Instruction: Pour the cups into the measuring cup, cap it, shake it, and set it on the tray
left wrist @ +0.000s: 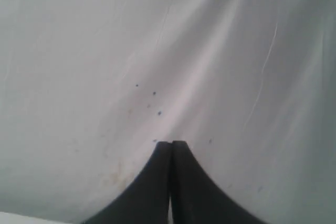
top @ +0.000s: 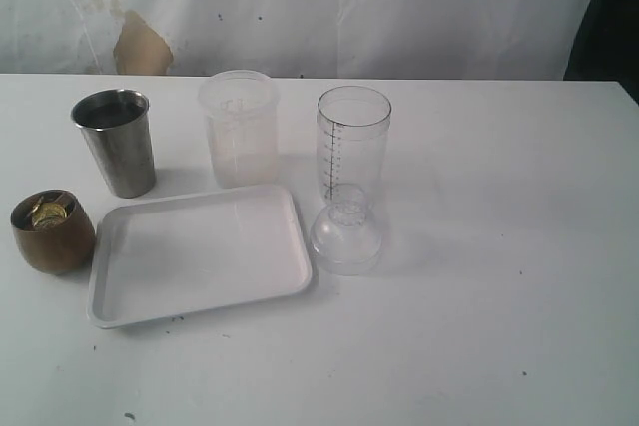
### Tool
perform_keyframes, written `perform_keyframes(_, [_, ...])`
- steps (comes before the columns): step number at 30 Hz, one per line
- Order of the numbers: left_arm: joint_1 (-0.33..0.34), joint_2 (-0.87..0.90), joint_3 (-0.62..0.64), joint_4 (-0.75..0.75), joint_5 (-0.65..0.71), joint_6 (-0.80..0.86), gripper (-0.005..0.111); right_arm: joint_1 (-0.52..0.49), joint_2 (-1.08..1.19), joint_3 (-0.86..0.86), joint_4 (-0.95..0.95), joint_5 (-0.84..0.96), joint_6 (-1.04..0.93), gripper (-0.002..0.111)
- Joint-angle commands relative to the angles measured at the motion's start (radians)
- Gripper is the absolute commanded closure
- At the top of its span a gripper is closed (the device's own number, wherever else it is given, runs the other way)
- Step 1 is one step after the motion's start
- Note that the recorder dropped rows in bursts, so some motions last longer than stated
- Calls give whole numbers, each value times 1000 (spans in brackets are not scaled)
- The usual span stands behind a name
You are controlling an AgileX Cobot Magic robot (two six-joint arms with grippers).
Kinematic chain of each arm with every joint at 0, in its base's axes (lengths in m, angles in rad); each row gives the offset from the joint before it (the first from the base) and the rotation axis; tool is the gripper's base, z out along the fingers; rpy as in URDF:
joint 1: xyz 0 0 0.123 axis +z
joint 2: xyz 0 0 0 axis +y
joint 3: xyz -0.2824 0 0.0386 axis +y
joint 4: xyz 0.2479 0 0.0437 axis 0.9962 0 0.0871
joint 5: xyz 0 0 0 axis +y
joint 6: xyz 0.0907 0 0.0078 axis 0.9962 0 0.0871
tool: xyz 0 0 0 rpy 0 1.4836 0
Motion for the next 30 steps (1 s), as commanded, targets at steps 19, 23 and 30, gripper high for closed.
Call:
perform_keyframes(19, [-7,839,-608,273,-45,-121,99,-5,-6,5,-2,-10,1,108])
perform_keyframes(23, [-7,1055,-608,273,-24,-121,74,-5,-6,5,-2,-10,1,108])
perform_keyframes(30, [-7,1255,-608,273,-27,-121,52,-5,-6,5,-2,-10,1,108])
